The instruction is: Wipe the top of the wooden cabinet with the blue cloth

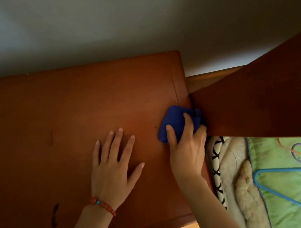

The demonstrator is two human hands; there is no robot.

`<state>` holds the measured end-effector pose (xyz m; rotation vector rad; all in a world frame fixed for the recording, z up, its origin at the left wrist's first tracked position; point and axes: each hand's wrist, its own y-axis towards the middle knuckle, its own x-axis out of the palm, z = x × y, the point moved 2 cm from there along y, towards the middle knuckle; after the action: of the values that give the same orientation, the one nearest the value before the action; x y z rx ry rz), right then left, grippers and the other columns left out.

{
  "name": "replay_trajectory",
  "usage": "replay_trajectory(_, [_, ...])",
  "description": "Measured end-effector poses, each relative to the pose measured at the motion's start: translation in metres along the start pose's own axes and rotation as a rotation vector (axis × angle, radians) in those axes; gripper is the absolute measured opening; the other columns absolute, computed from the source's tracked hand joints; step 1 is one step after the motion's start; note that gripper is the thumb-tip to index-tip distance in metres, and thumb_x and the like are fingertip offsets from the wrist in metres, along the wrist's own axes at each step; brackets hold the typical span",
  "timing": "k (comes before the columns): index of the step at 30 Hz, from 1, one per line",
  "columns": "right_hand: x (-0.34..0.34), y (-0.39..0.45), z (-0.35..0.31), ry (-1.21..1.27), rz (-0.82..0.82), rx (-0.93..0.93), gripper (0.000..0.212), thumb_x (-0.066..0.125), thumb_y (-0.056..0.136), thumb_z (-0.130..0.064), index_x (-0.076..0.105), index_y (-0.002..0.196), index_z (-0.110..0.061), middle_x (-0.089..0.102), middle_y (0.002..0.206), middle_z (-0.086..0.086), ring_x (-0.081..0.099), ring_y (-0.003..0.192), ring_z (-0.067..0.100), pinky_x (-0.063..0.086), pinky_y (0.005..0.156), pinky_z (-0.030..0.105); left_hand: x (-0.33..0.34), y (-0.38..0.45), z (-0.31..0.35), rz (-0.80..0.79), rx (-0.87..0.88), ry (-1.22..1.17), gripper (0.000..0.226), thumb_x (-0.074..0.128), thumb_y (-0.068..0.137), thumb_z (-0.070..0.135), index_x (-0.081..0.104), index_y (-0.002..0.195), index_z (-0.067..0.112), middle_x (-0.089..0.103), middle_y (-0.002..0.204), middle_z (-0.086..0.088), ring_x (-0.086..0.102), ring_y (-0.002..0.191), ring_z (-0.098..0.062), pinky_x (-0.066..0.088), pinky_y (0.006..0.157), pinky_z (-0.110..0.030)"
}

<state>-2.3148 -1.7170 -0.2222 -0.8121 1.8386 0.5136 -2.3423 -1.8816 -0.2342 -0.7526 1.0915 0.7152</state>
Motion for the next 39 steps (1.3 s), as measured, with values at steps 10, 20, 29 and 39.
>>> replay_trajectory(10, [0.01, 0.074, -0.04, 0.04, -0.059, 0.038, 0.057, 0.041, 0.091, -0.042, 0.031, 0.136, -0.008, 0.034, 0.133, 0.025, 0.04, 0.114, 0.036, 0.042, 0.091, 0.04, -0.012, 0.043, -0.035, 0.019, -0.071, 0.042, 0.065, 0.031, 0.086, 0.058, 0.042, 0.135, 0.016, 0.037, 0.142, -0.017, 0.03, 0.131, -0.035, 0.019, 0.106, -0.054])
replay_trajectory(20, [0.02, 0.129, -0.059, 0.117, 0.009, 0.024, 0.054, 0.047, 0.09, -0.037, 0.037, 0.132, -0.004, 0.036, 0.133, 0.025, 0.04, 0.115, 0.036, 0.042, 0.094, 0.044, -0.012, 0.043, -0.035, 0.039, -0.078, 0.009, 0.063, 0.024, 0.089, 0.061, 0.036, 0.136, 0.021, 0.039, 0.141, -0.016, 0.03, 0.13, -0.033, 0.015, 0.108, -0.051])
replay_trajectory(29, [0.018, 0.127, -0.049, 0.134, 0.021, 0.007, 0.052, 0.052, 0.089, -0.034, 0.042, 0.129, -0.003, 0.043, 0.125, 0.028, 0.045, 0.108, 0.036, 0.042, 0.09, 0.042, -0.012, 0.043, -0.036, 0.039, -0.073, -0.005, 0.063, 0.027, 0.089, 0.061, 0.036, 0.137, 0.021, 0.039, 0.142, -0.015, 0.031, 0.13, -0.033, 0.016, 0.108, -0.052])
replay_trajectory(39, [0.026, 0.135, -0.074, 0.14, -0.122, -0.221, 0.053, 0.053, 0.087, -0.041, 0.042, 0.13, -0.011, 0.044, 0.118, 0.026, 0.044, 0.105, 0.037, 0.042, 0.086, 0.044, -0.012, 0.042, -0.038, 0.067, -0.068, -0.006, 0.062, 0.035, 0.086, 0.058, 0.039, 0.136, 0.021, 0.039, 0.141, -0.014, 0.033, 0.13, -0.033, 0.017, 0.108, -0.052])
